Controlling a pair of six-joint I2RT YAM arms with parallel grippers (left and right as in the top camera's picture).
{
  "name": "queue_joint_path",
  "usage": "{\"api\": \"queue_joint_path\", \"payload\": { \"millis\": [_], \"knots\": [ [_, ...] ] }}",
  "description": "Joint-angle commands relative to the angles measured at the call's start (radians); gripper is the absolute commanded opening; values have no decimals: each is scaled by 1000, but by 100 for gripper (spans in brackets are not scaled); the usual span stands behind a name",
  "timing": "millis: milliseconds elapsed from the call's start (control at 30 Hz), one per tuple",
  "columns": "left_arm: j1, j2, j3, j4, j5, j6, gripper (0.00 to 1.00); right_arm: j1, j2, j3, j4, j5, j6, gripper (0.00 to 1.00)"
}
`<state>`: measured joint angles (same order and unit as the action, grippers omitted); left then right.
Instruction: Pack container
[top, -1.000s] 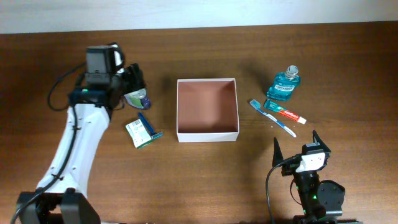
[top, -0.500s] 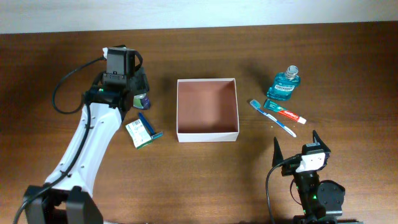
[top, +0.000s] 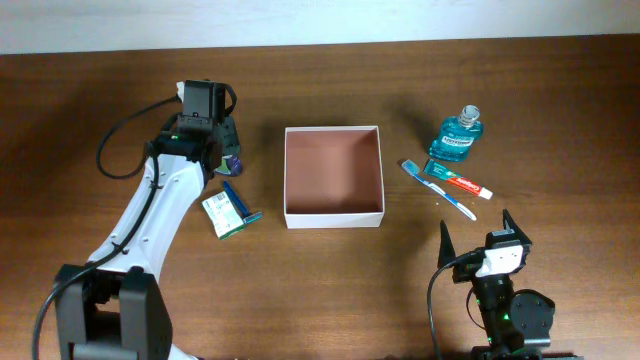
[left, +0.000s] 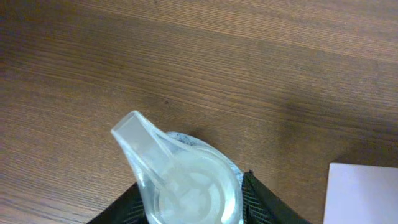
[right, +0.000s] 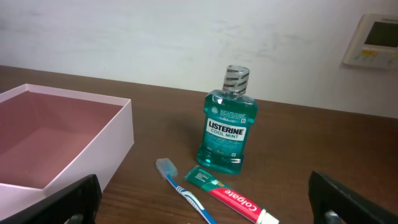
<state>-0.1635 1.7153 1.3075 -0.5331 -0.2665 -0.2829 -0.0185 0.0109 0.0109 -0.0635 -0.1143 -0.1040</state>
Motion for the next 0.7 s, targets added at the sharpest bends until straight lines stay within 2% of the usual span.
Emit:
{"api": "queue_joint_path", "payload": {
  "millis": [0, 333, 667],
  "knots": [
    [1, 9, 15, -5, -10, 98, 45, 6, -6, -5, -5, 2, 8, 99],
    [1, 24, 15, 11, -9, 262, 45, 6, -6, -5, -5, 2, 8, 99],
    [86, 53, -5, 64, 160, 277, 45, 6, -6, -5, -5, 2, 8, 99]
  ]
}}
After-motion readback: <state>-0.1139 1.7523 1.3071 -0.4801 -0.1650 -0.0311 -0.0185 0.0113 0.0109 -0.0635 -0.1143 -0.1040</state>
